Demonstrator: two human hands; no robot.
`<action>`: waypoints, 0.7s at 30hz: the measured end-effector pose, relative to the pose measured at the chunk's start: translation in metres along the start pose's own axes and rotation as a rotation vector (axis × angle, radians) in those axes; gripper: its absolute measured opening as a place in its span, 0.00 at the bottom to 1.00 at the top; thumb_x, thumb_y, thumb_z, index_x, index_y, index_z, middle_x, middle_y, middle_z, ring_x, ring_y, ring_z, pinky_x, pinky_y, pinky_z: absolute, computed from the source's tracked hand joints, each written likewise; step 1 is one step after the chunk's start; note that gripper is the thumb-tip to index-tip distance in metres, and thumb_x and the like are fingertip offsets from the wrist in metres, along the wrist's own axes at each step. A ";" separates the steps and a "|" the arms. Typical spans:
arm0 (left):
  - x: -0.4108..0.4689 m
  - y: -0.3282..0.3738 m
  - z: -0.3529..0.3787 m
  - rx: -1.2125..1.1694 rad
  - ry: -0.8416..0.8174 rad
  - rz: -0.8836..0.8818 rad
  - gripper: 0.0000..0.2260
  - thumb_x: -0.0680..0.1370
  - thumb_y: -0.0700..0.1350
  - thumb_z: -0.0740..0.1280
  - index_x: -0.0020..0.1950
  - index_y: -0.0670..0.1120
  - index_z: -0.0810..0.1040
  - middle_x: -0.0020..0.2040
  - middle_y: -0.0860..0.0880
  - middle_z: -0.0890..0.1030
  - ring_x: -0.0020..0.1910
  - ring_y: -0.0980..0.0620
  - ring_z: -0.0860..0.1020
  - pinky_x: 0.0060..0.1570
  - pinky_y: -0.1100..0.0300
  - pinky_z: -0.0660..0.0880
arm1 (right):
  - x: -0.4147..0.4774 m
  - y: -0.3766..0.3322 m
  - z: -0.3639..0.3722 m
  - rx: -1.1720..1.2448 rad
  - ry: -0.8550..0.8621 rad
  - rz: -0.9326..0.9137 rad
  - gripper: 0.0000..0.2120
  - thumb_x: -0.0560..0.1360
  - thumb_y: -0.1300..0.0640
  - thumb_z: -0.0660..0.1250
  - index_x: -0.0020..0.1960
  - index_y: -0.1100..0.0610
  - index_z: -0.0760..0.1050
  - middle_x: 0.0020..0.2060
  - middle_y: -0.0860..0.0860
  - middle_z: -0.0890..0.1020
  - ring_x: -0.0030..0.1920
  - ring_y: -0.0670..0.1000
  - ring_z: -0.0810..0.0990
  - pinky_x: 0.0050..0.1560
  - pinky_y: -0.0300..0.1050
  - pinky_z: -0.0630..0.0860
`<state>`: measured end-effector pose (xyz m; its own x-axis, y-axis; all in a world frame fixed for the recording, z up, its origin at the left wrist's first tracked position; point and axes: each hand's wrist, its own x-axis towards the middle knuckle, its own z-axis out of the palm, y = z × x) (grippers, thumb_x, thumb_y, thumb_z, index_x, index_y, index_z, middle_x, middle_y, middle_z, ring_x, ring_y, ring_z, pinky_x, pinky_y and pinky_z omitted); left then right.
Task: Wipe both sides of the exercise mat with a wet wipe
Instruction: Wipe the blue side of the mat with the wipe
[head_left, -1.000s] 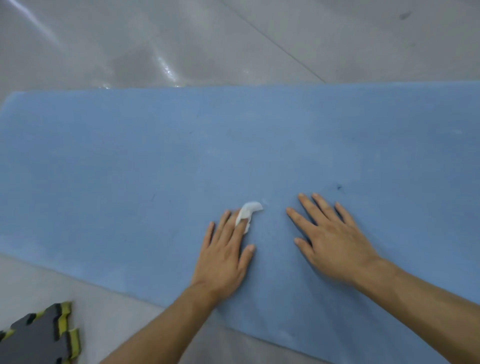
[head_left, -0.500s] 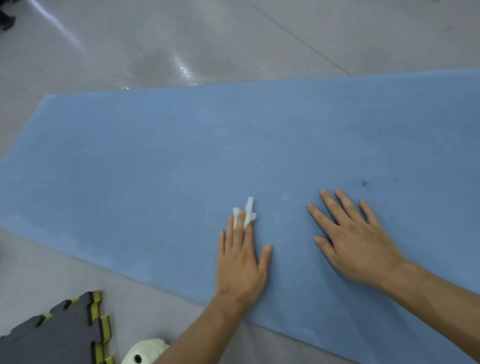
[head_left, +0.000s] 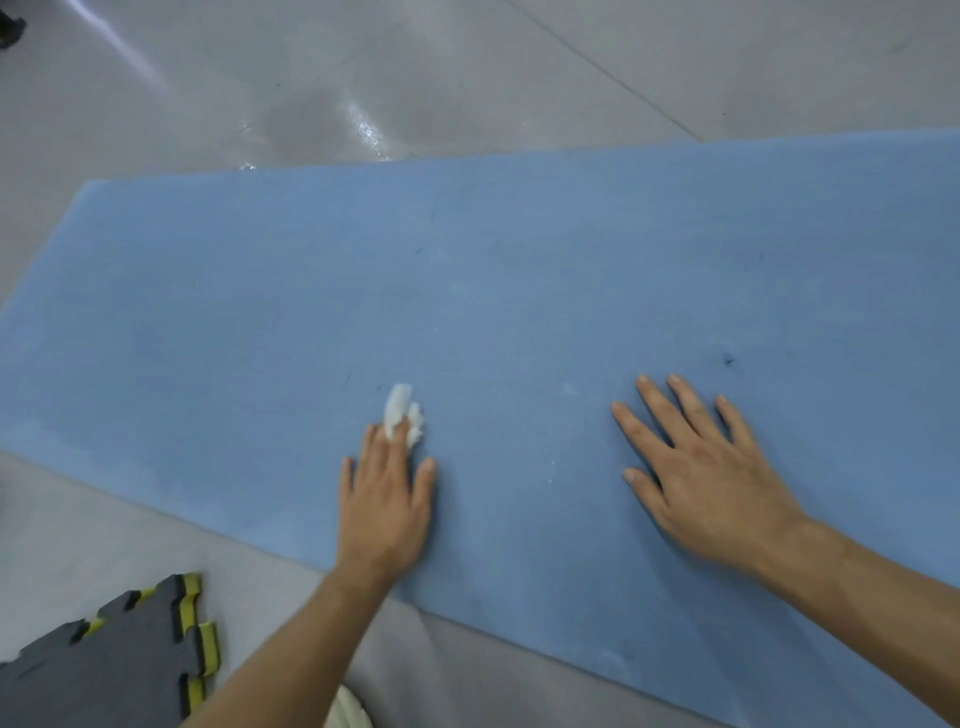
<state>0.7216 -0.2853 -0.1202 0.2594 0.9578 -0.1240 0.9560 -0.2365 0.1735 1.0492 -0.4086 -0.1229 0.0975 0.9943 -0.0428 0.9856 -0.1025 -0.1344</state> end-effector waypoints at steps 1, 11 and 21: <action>0.006 -0.012 -0.005 -0.008 0.014 -0.084 0.33 0.82 0.63 0.47 0.84 0.48 0.59 0.81 0.46 0.64 0.81 0.44 0.60 0.78 0.40 0.55 | 0.000 0.000 0.000 0.001 -0.001 -0.001 0.32 0.79 0.41 0.52 0.79 0.51 0.70 0.80 0.56 0.67 0.79 0.62 0.65 0.73 0.69 0.63; -0.042 0.048 0.013 -0.145 0.107 -0.007 0.33 0.82 0.60 0.52 0.85 0.50 0.49 0.85 0.51 0.50 0.84 0.48 0.51 0.80 0.44 0.54 | -0.001 -0.010 0.003 0.018 0.015 -0.022 0.35 0.77 0.39 0.54 0.78 0.56 0.70 0.79 0.57 0.67 0.79 0.65 0.64 0.73 0.72 0.65; -0.117 0.130 0.040 -0.110 0.005 0.288 0.31 0.85 0.61 0.51 0.84 0.46 0.58 0.85 0.52 0.54 0.83 0.48 0.54 0.76 0.49 0.57 | 0.001 -0.007 0.004 0.005 -0.001 -0.040 0.36 0.78 0.38 0.53 0.78 0.56 0.70 0.80 0.56 0.67 0.79 0.63 0.64 0.74 0.67 0.62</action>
<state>0.8207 -0.4348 -0.1221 0.5170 0.8545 -0.0497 0.8225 -0.4799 0.3052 1.0419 -0.4068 -0.1259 0.0574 0.9976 -0.0385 0.9881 -0.0623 -0.1409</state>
